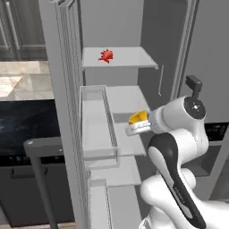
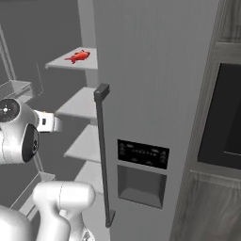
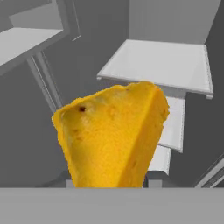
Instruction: Take the cheese, fish, and potato from the fridge and place them on the plate on the dining counter to create an appetizer plate.
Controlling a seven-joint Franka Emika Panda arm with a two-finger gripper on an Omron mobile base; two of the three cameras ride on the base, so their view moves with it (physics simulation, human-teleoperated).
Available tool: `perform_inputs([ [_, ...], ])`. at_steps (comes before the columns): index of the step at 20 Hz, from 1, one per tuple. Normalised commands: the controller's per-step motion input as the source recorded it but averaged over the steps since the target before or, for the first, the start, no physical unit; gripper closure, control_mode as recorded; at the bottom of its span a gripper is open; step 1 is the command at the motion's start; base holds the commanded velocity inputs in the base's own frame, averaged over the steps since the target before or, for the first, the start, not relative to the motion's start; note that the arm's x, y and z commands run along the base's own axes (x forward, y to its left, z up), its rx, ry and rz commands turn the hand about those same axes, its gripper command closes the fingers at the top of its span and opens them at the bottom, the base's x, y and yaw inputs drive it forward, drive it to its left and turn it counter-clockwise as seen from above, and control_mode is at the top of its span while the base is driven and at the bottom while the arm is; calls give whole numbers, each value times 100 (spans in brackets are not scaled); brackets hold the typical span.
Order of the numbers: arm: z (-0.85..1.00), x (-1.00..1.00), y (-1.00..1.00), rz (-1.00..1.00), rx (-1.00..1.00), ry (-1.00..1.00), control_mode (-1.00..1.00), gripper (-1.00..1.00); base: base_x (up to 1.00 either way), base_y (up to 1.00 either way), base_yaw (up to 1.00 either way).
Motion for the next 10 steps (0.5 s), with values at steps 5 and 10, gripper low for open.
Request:
perform_inputs([
  [5,0,0,0,0,0,0,100,100,-77,-4,22],
  [10,0,0,0,0,0,0,100,100,-92,-31,20],
])
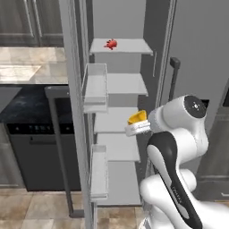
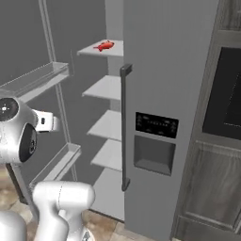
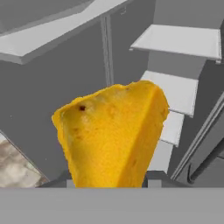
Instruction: Take the cheese, fish, and potato from the fridge and place them on the plate on the dining counter to create an appetizer plate.
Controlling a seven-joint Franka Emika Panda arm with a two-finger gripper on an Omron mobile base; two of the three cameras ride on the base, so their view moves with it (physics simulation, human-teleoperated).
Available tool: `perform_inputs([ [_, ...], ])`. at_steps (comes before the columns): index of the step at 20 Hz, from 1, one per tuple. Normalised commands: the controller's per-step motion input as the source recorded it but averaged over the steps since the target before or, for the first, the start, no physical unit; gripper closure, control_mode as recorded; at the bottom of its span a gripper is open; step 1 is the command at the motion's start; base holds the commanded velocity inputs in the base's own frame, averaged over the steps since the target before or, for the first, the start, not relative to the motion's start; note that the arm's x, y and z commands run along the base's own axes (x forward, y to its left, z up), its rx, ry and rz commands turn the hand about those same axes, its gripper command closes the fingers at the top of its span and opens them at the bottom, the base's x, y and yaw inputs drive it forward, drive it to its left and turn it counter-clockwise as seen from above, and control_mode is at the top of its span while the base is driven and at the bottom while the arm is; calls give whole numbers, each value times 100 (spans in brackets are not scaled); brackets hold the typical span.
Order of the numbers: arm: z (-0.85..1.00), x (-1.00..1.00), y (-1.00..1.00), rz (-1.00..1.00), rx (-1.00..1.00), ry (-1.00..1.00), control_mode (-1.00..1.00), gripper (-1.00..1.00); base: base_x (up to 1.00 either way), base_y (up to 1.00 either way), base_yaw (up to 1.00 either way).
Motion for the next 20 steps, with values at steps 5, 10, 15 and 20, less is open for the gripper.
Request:
perform_inputs([
  [5,0,0,0,0,0,0,100,100,-94,-54,28],
  [10,0,0,0,0,0,0,100,100,-87,-67,38],
  [15,0,0,0,0,0,0,100,100,-83,-53,38],
  [20,0,0,0,0,0,0,100,100,-87,-87,32],
])
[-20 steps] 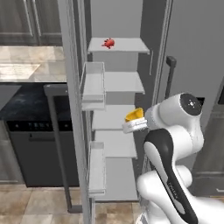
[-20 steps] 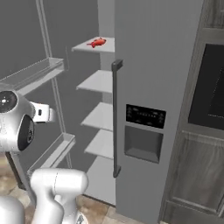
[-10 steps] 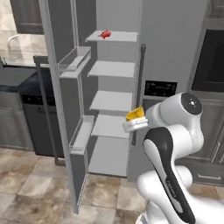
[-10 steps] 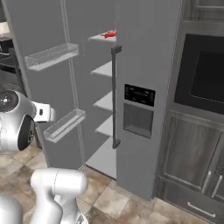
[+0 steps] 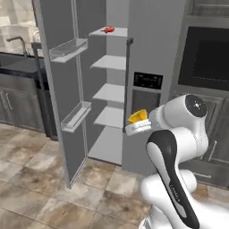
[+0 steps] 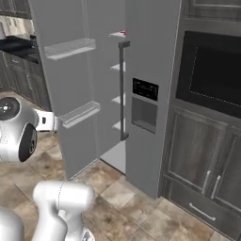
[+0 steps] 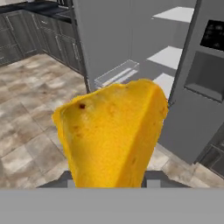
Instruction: Take the cheese, fish, and potato from the fridge and place them on the plate on the dining counter to create an appetizer plate.
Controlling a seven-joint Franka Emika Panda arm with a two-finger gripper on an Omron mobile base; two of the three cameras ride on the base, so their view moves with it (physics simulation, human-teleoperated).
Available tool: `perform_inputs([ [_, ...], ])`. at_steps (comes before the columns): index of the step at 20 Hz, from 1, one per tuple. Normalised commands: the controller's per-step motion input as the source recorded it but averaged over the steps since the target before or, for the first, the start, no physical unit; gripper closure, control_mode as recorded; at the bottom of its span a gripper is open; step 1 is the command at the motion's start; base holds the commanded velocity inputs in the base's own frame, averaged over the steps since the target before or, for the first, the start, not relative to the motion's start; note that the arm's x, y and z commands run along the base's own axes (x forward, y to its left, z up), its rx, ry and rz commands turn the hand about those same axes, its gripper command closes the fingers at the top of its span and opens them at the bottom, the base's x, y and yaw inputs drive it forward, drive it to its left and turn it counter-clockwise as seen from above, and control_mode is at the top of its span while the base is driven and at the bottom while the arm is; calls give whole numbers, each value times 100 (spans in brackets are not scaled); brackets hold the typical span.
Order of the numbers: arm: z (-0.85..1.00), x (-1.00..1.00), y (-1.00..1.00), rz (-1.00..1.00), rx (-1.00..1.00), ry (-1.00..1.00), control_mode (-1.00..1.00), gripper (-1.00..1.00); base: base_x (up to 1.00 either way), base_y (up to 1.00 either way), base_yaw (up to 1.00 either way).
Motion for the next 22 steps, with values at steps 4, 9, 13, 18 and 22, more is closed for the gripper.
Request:
perform_inputs([
  [4,0,0,0,0,0,0,100,100,-89,-81,30],
  [9,0,0,0,0,0,0,100,100,-100,-80,31],
  [13,0,0,0,0,0,0,100,100,-100,-58,34],
  [18,0,0,0,0,0,0,100,100,-100,-47,38],
  [22,0,0,0,0,0,0,100,100,-100,-36,42],
])
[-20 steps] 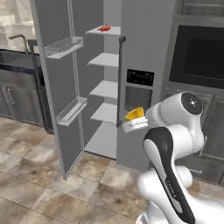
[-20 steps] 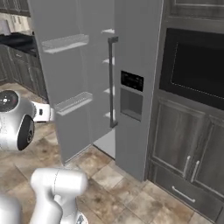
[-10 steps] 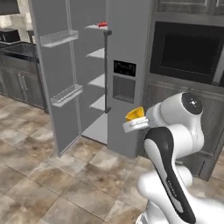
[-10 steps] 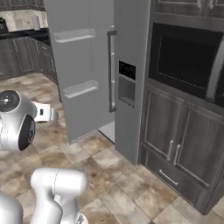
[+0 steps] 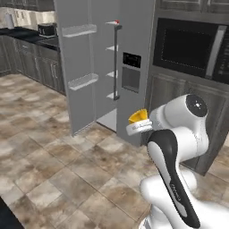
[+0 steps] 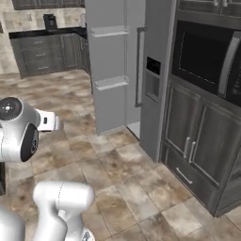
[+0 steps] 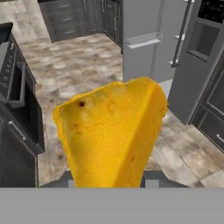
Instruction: Take the cheese, fish, and potato from the fridge and place them on the plate on the dining counter to create an appetizer plate.
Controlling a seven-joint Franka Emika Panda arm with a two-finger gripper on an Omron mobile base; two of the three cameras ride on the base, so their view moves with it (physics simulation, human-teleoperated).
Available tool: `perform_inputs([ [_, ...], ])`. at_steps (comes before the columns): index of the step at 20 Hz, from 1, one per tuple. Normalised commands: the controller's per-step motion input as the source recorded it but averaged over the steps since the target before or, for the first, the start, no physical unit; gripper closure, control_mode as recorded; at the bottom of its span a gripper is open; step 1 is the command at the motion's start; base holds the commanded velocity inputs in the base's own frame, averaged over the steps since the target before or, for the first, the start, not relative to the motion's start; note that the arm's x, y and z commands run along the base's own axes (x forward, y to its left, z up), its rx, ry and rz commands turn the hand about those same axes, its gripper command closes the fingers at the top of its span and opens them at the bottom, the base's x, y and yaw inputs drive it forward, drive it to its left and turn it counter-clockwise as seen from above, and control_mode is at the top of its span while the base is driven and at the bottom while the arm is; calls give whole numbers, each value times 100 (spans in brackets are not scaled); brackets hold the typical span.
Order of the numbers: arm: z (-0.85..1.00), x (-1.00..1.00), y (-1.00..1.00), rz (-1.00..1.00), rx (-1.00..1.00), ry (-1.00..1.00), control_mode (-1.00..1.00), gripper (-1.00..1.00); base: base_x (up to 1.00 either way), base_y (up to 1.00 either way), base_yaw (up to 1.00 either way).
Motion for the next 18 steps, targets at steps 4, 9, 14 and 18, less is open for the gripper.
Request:
perform_inputs([
  [4,0,0,0,0,0,0,100,100,-100,-22,42],
  [9,0,0,0,0,0,0,100,100,-100,-23,42],
  [14,0,0,0,0,0,0,100,100,-100,-43,42],
  [18,0,0,0,0,0,0,100,100,-100,-51,39],
])
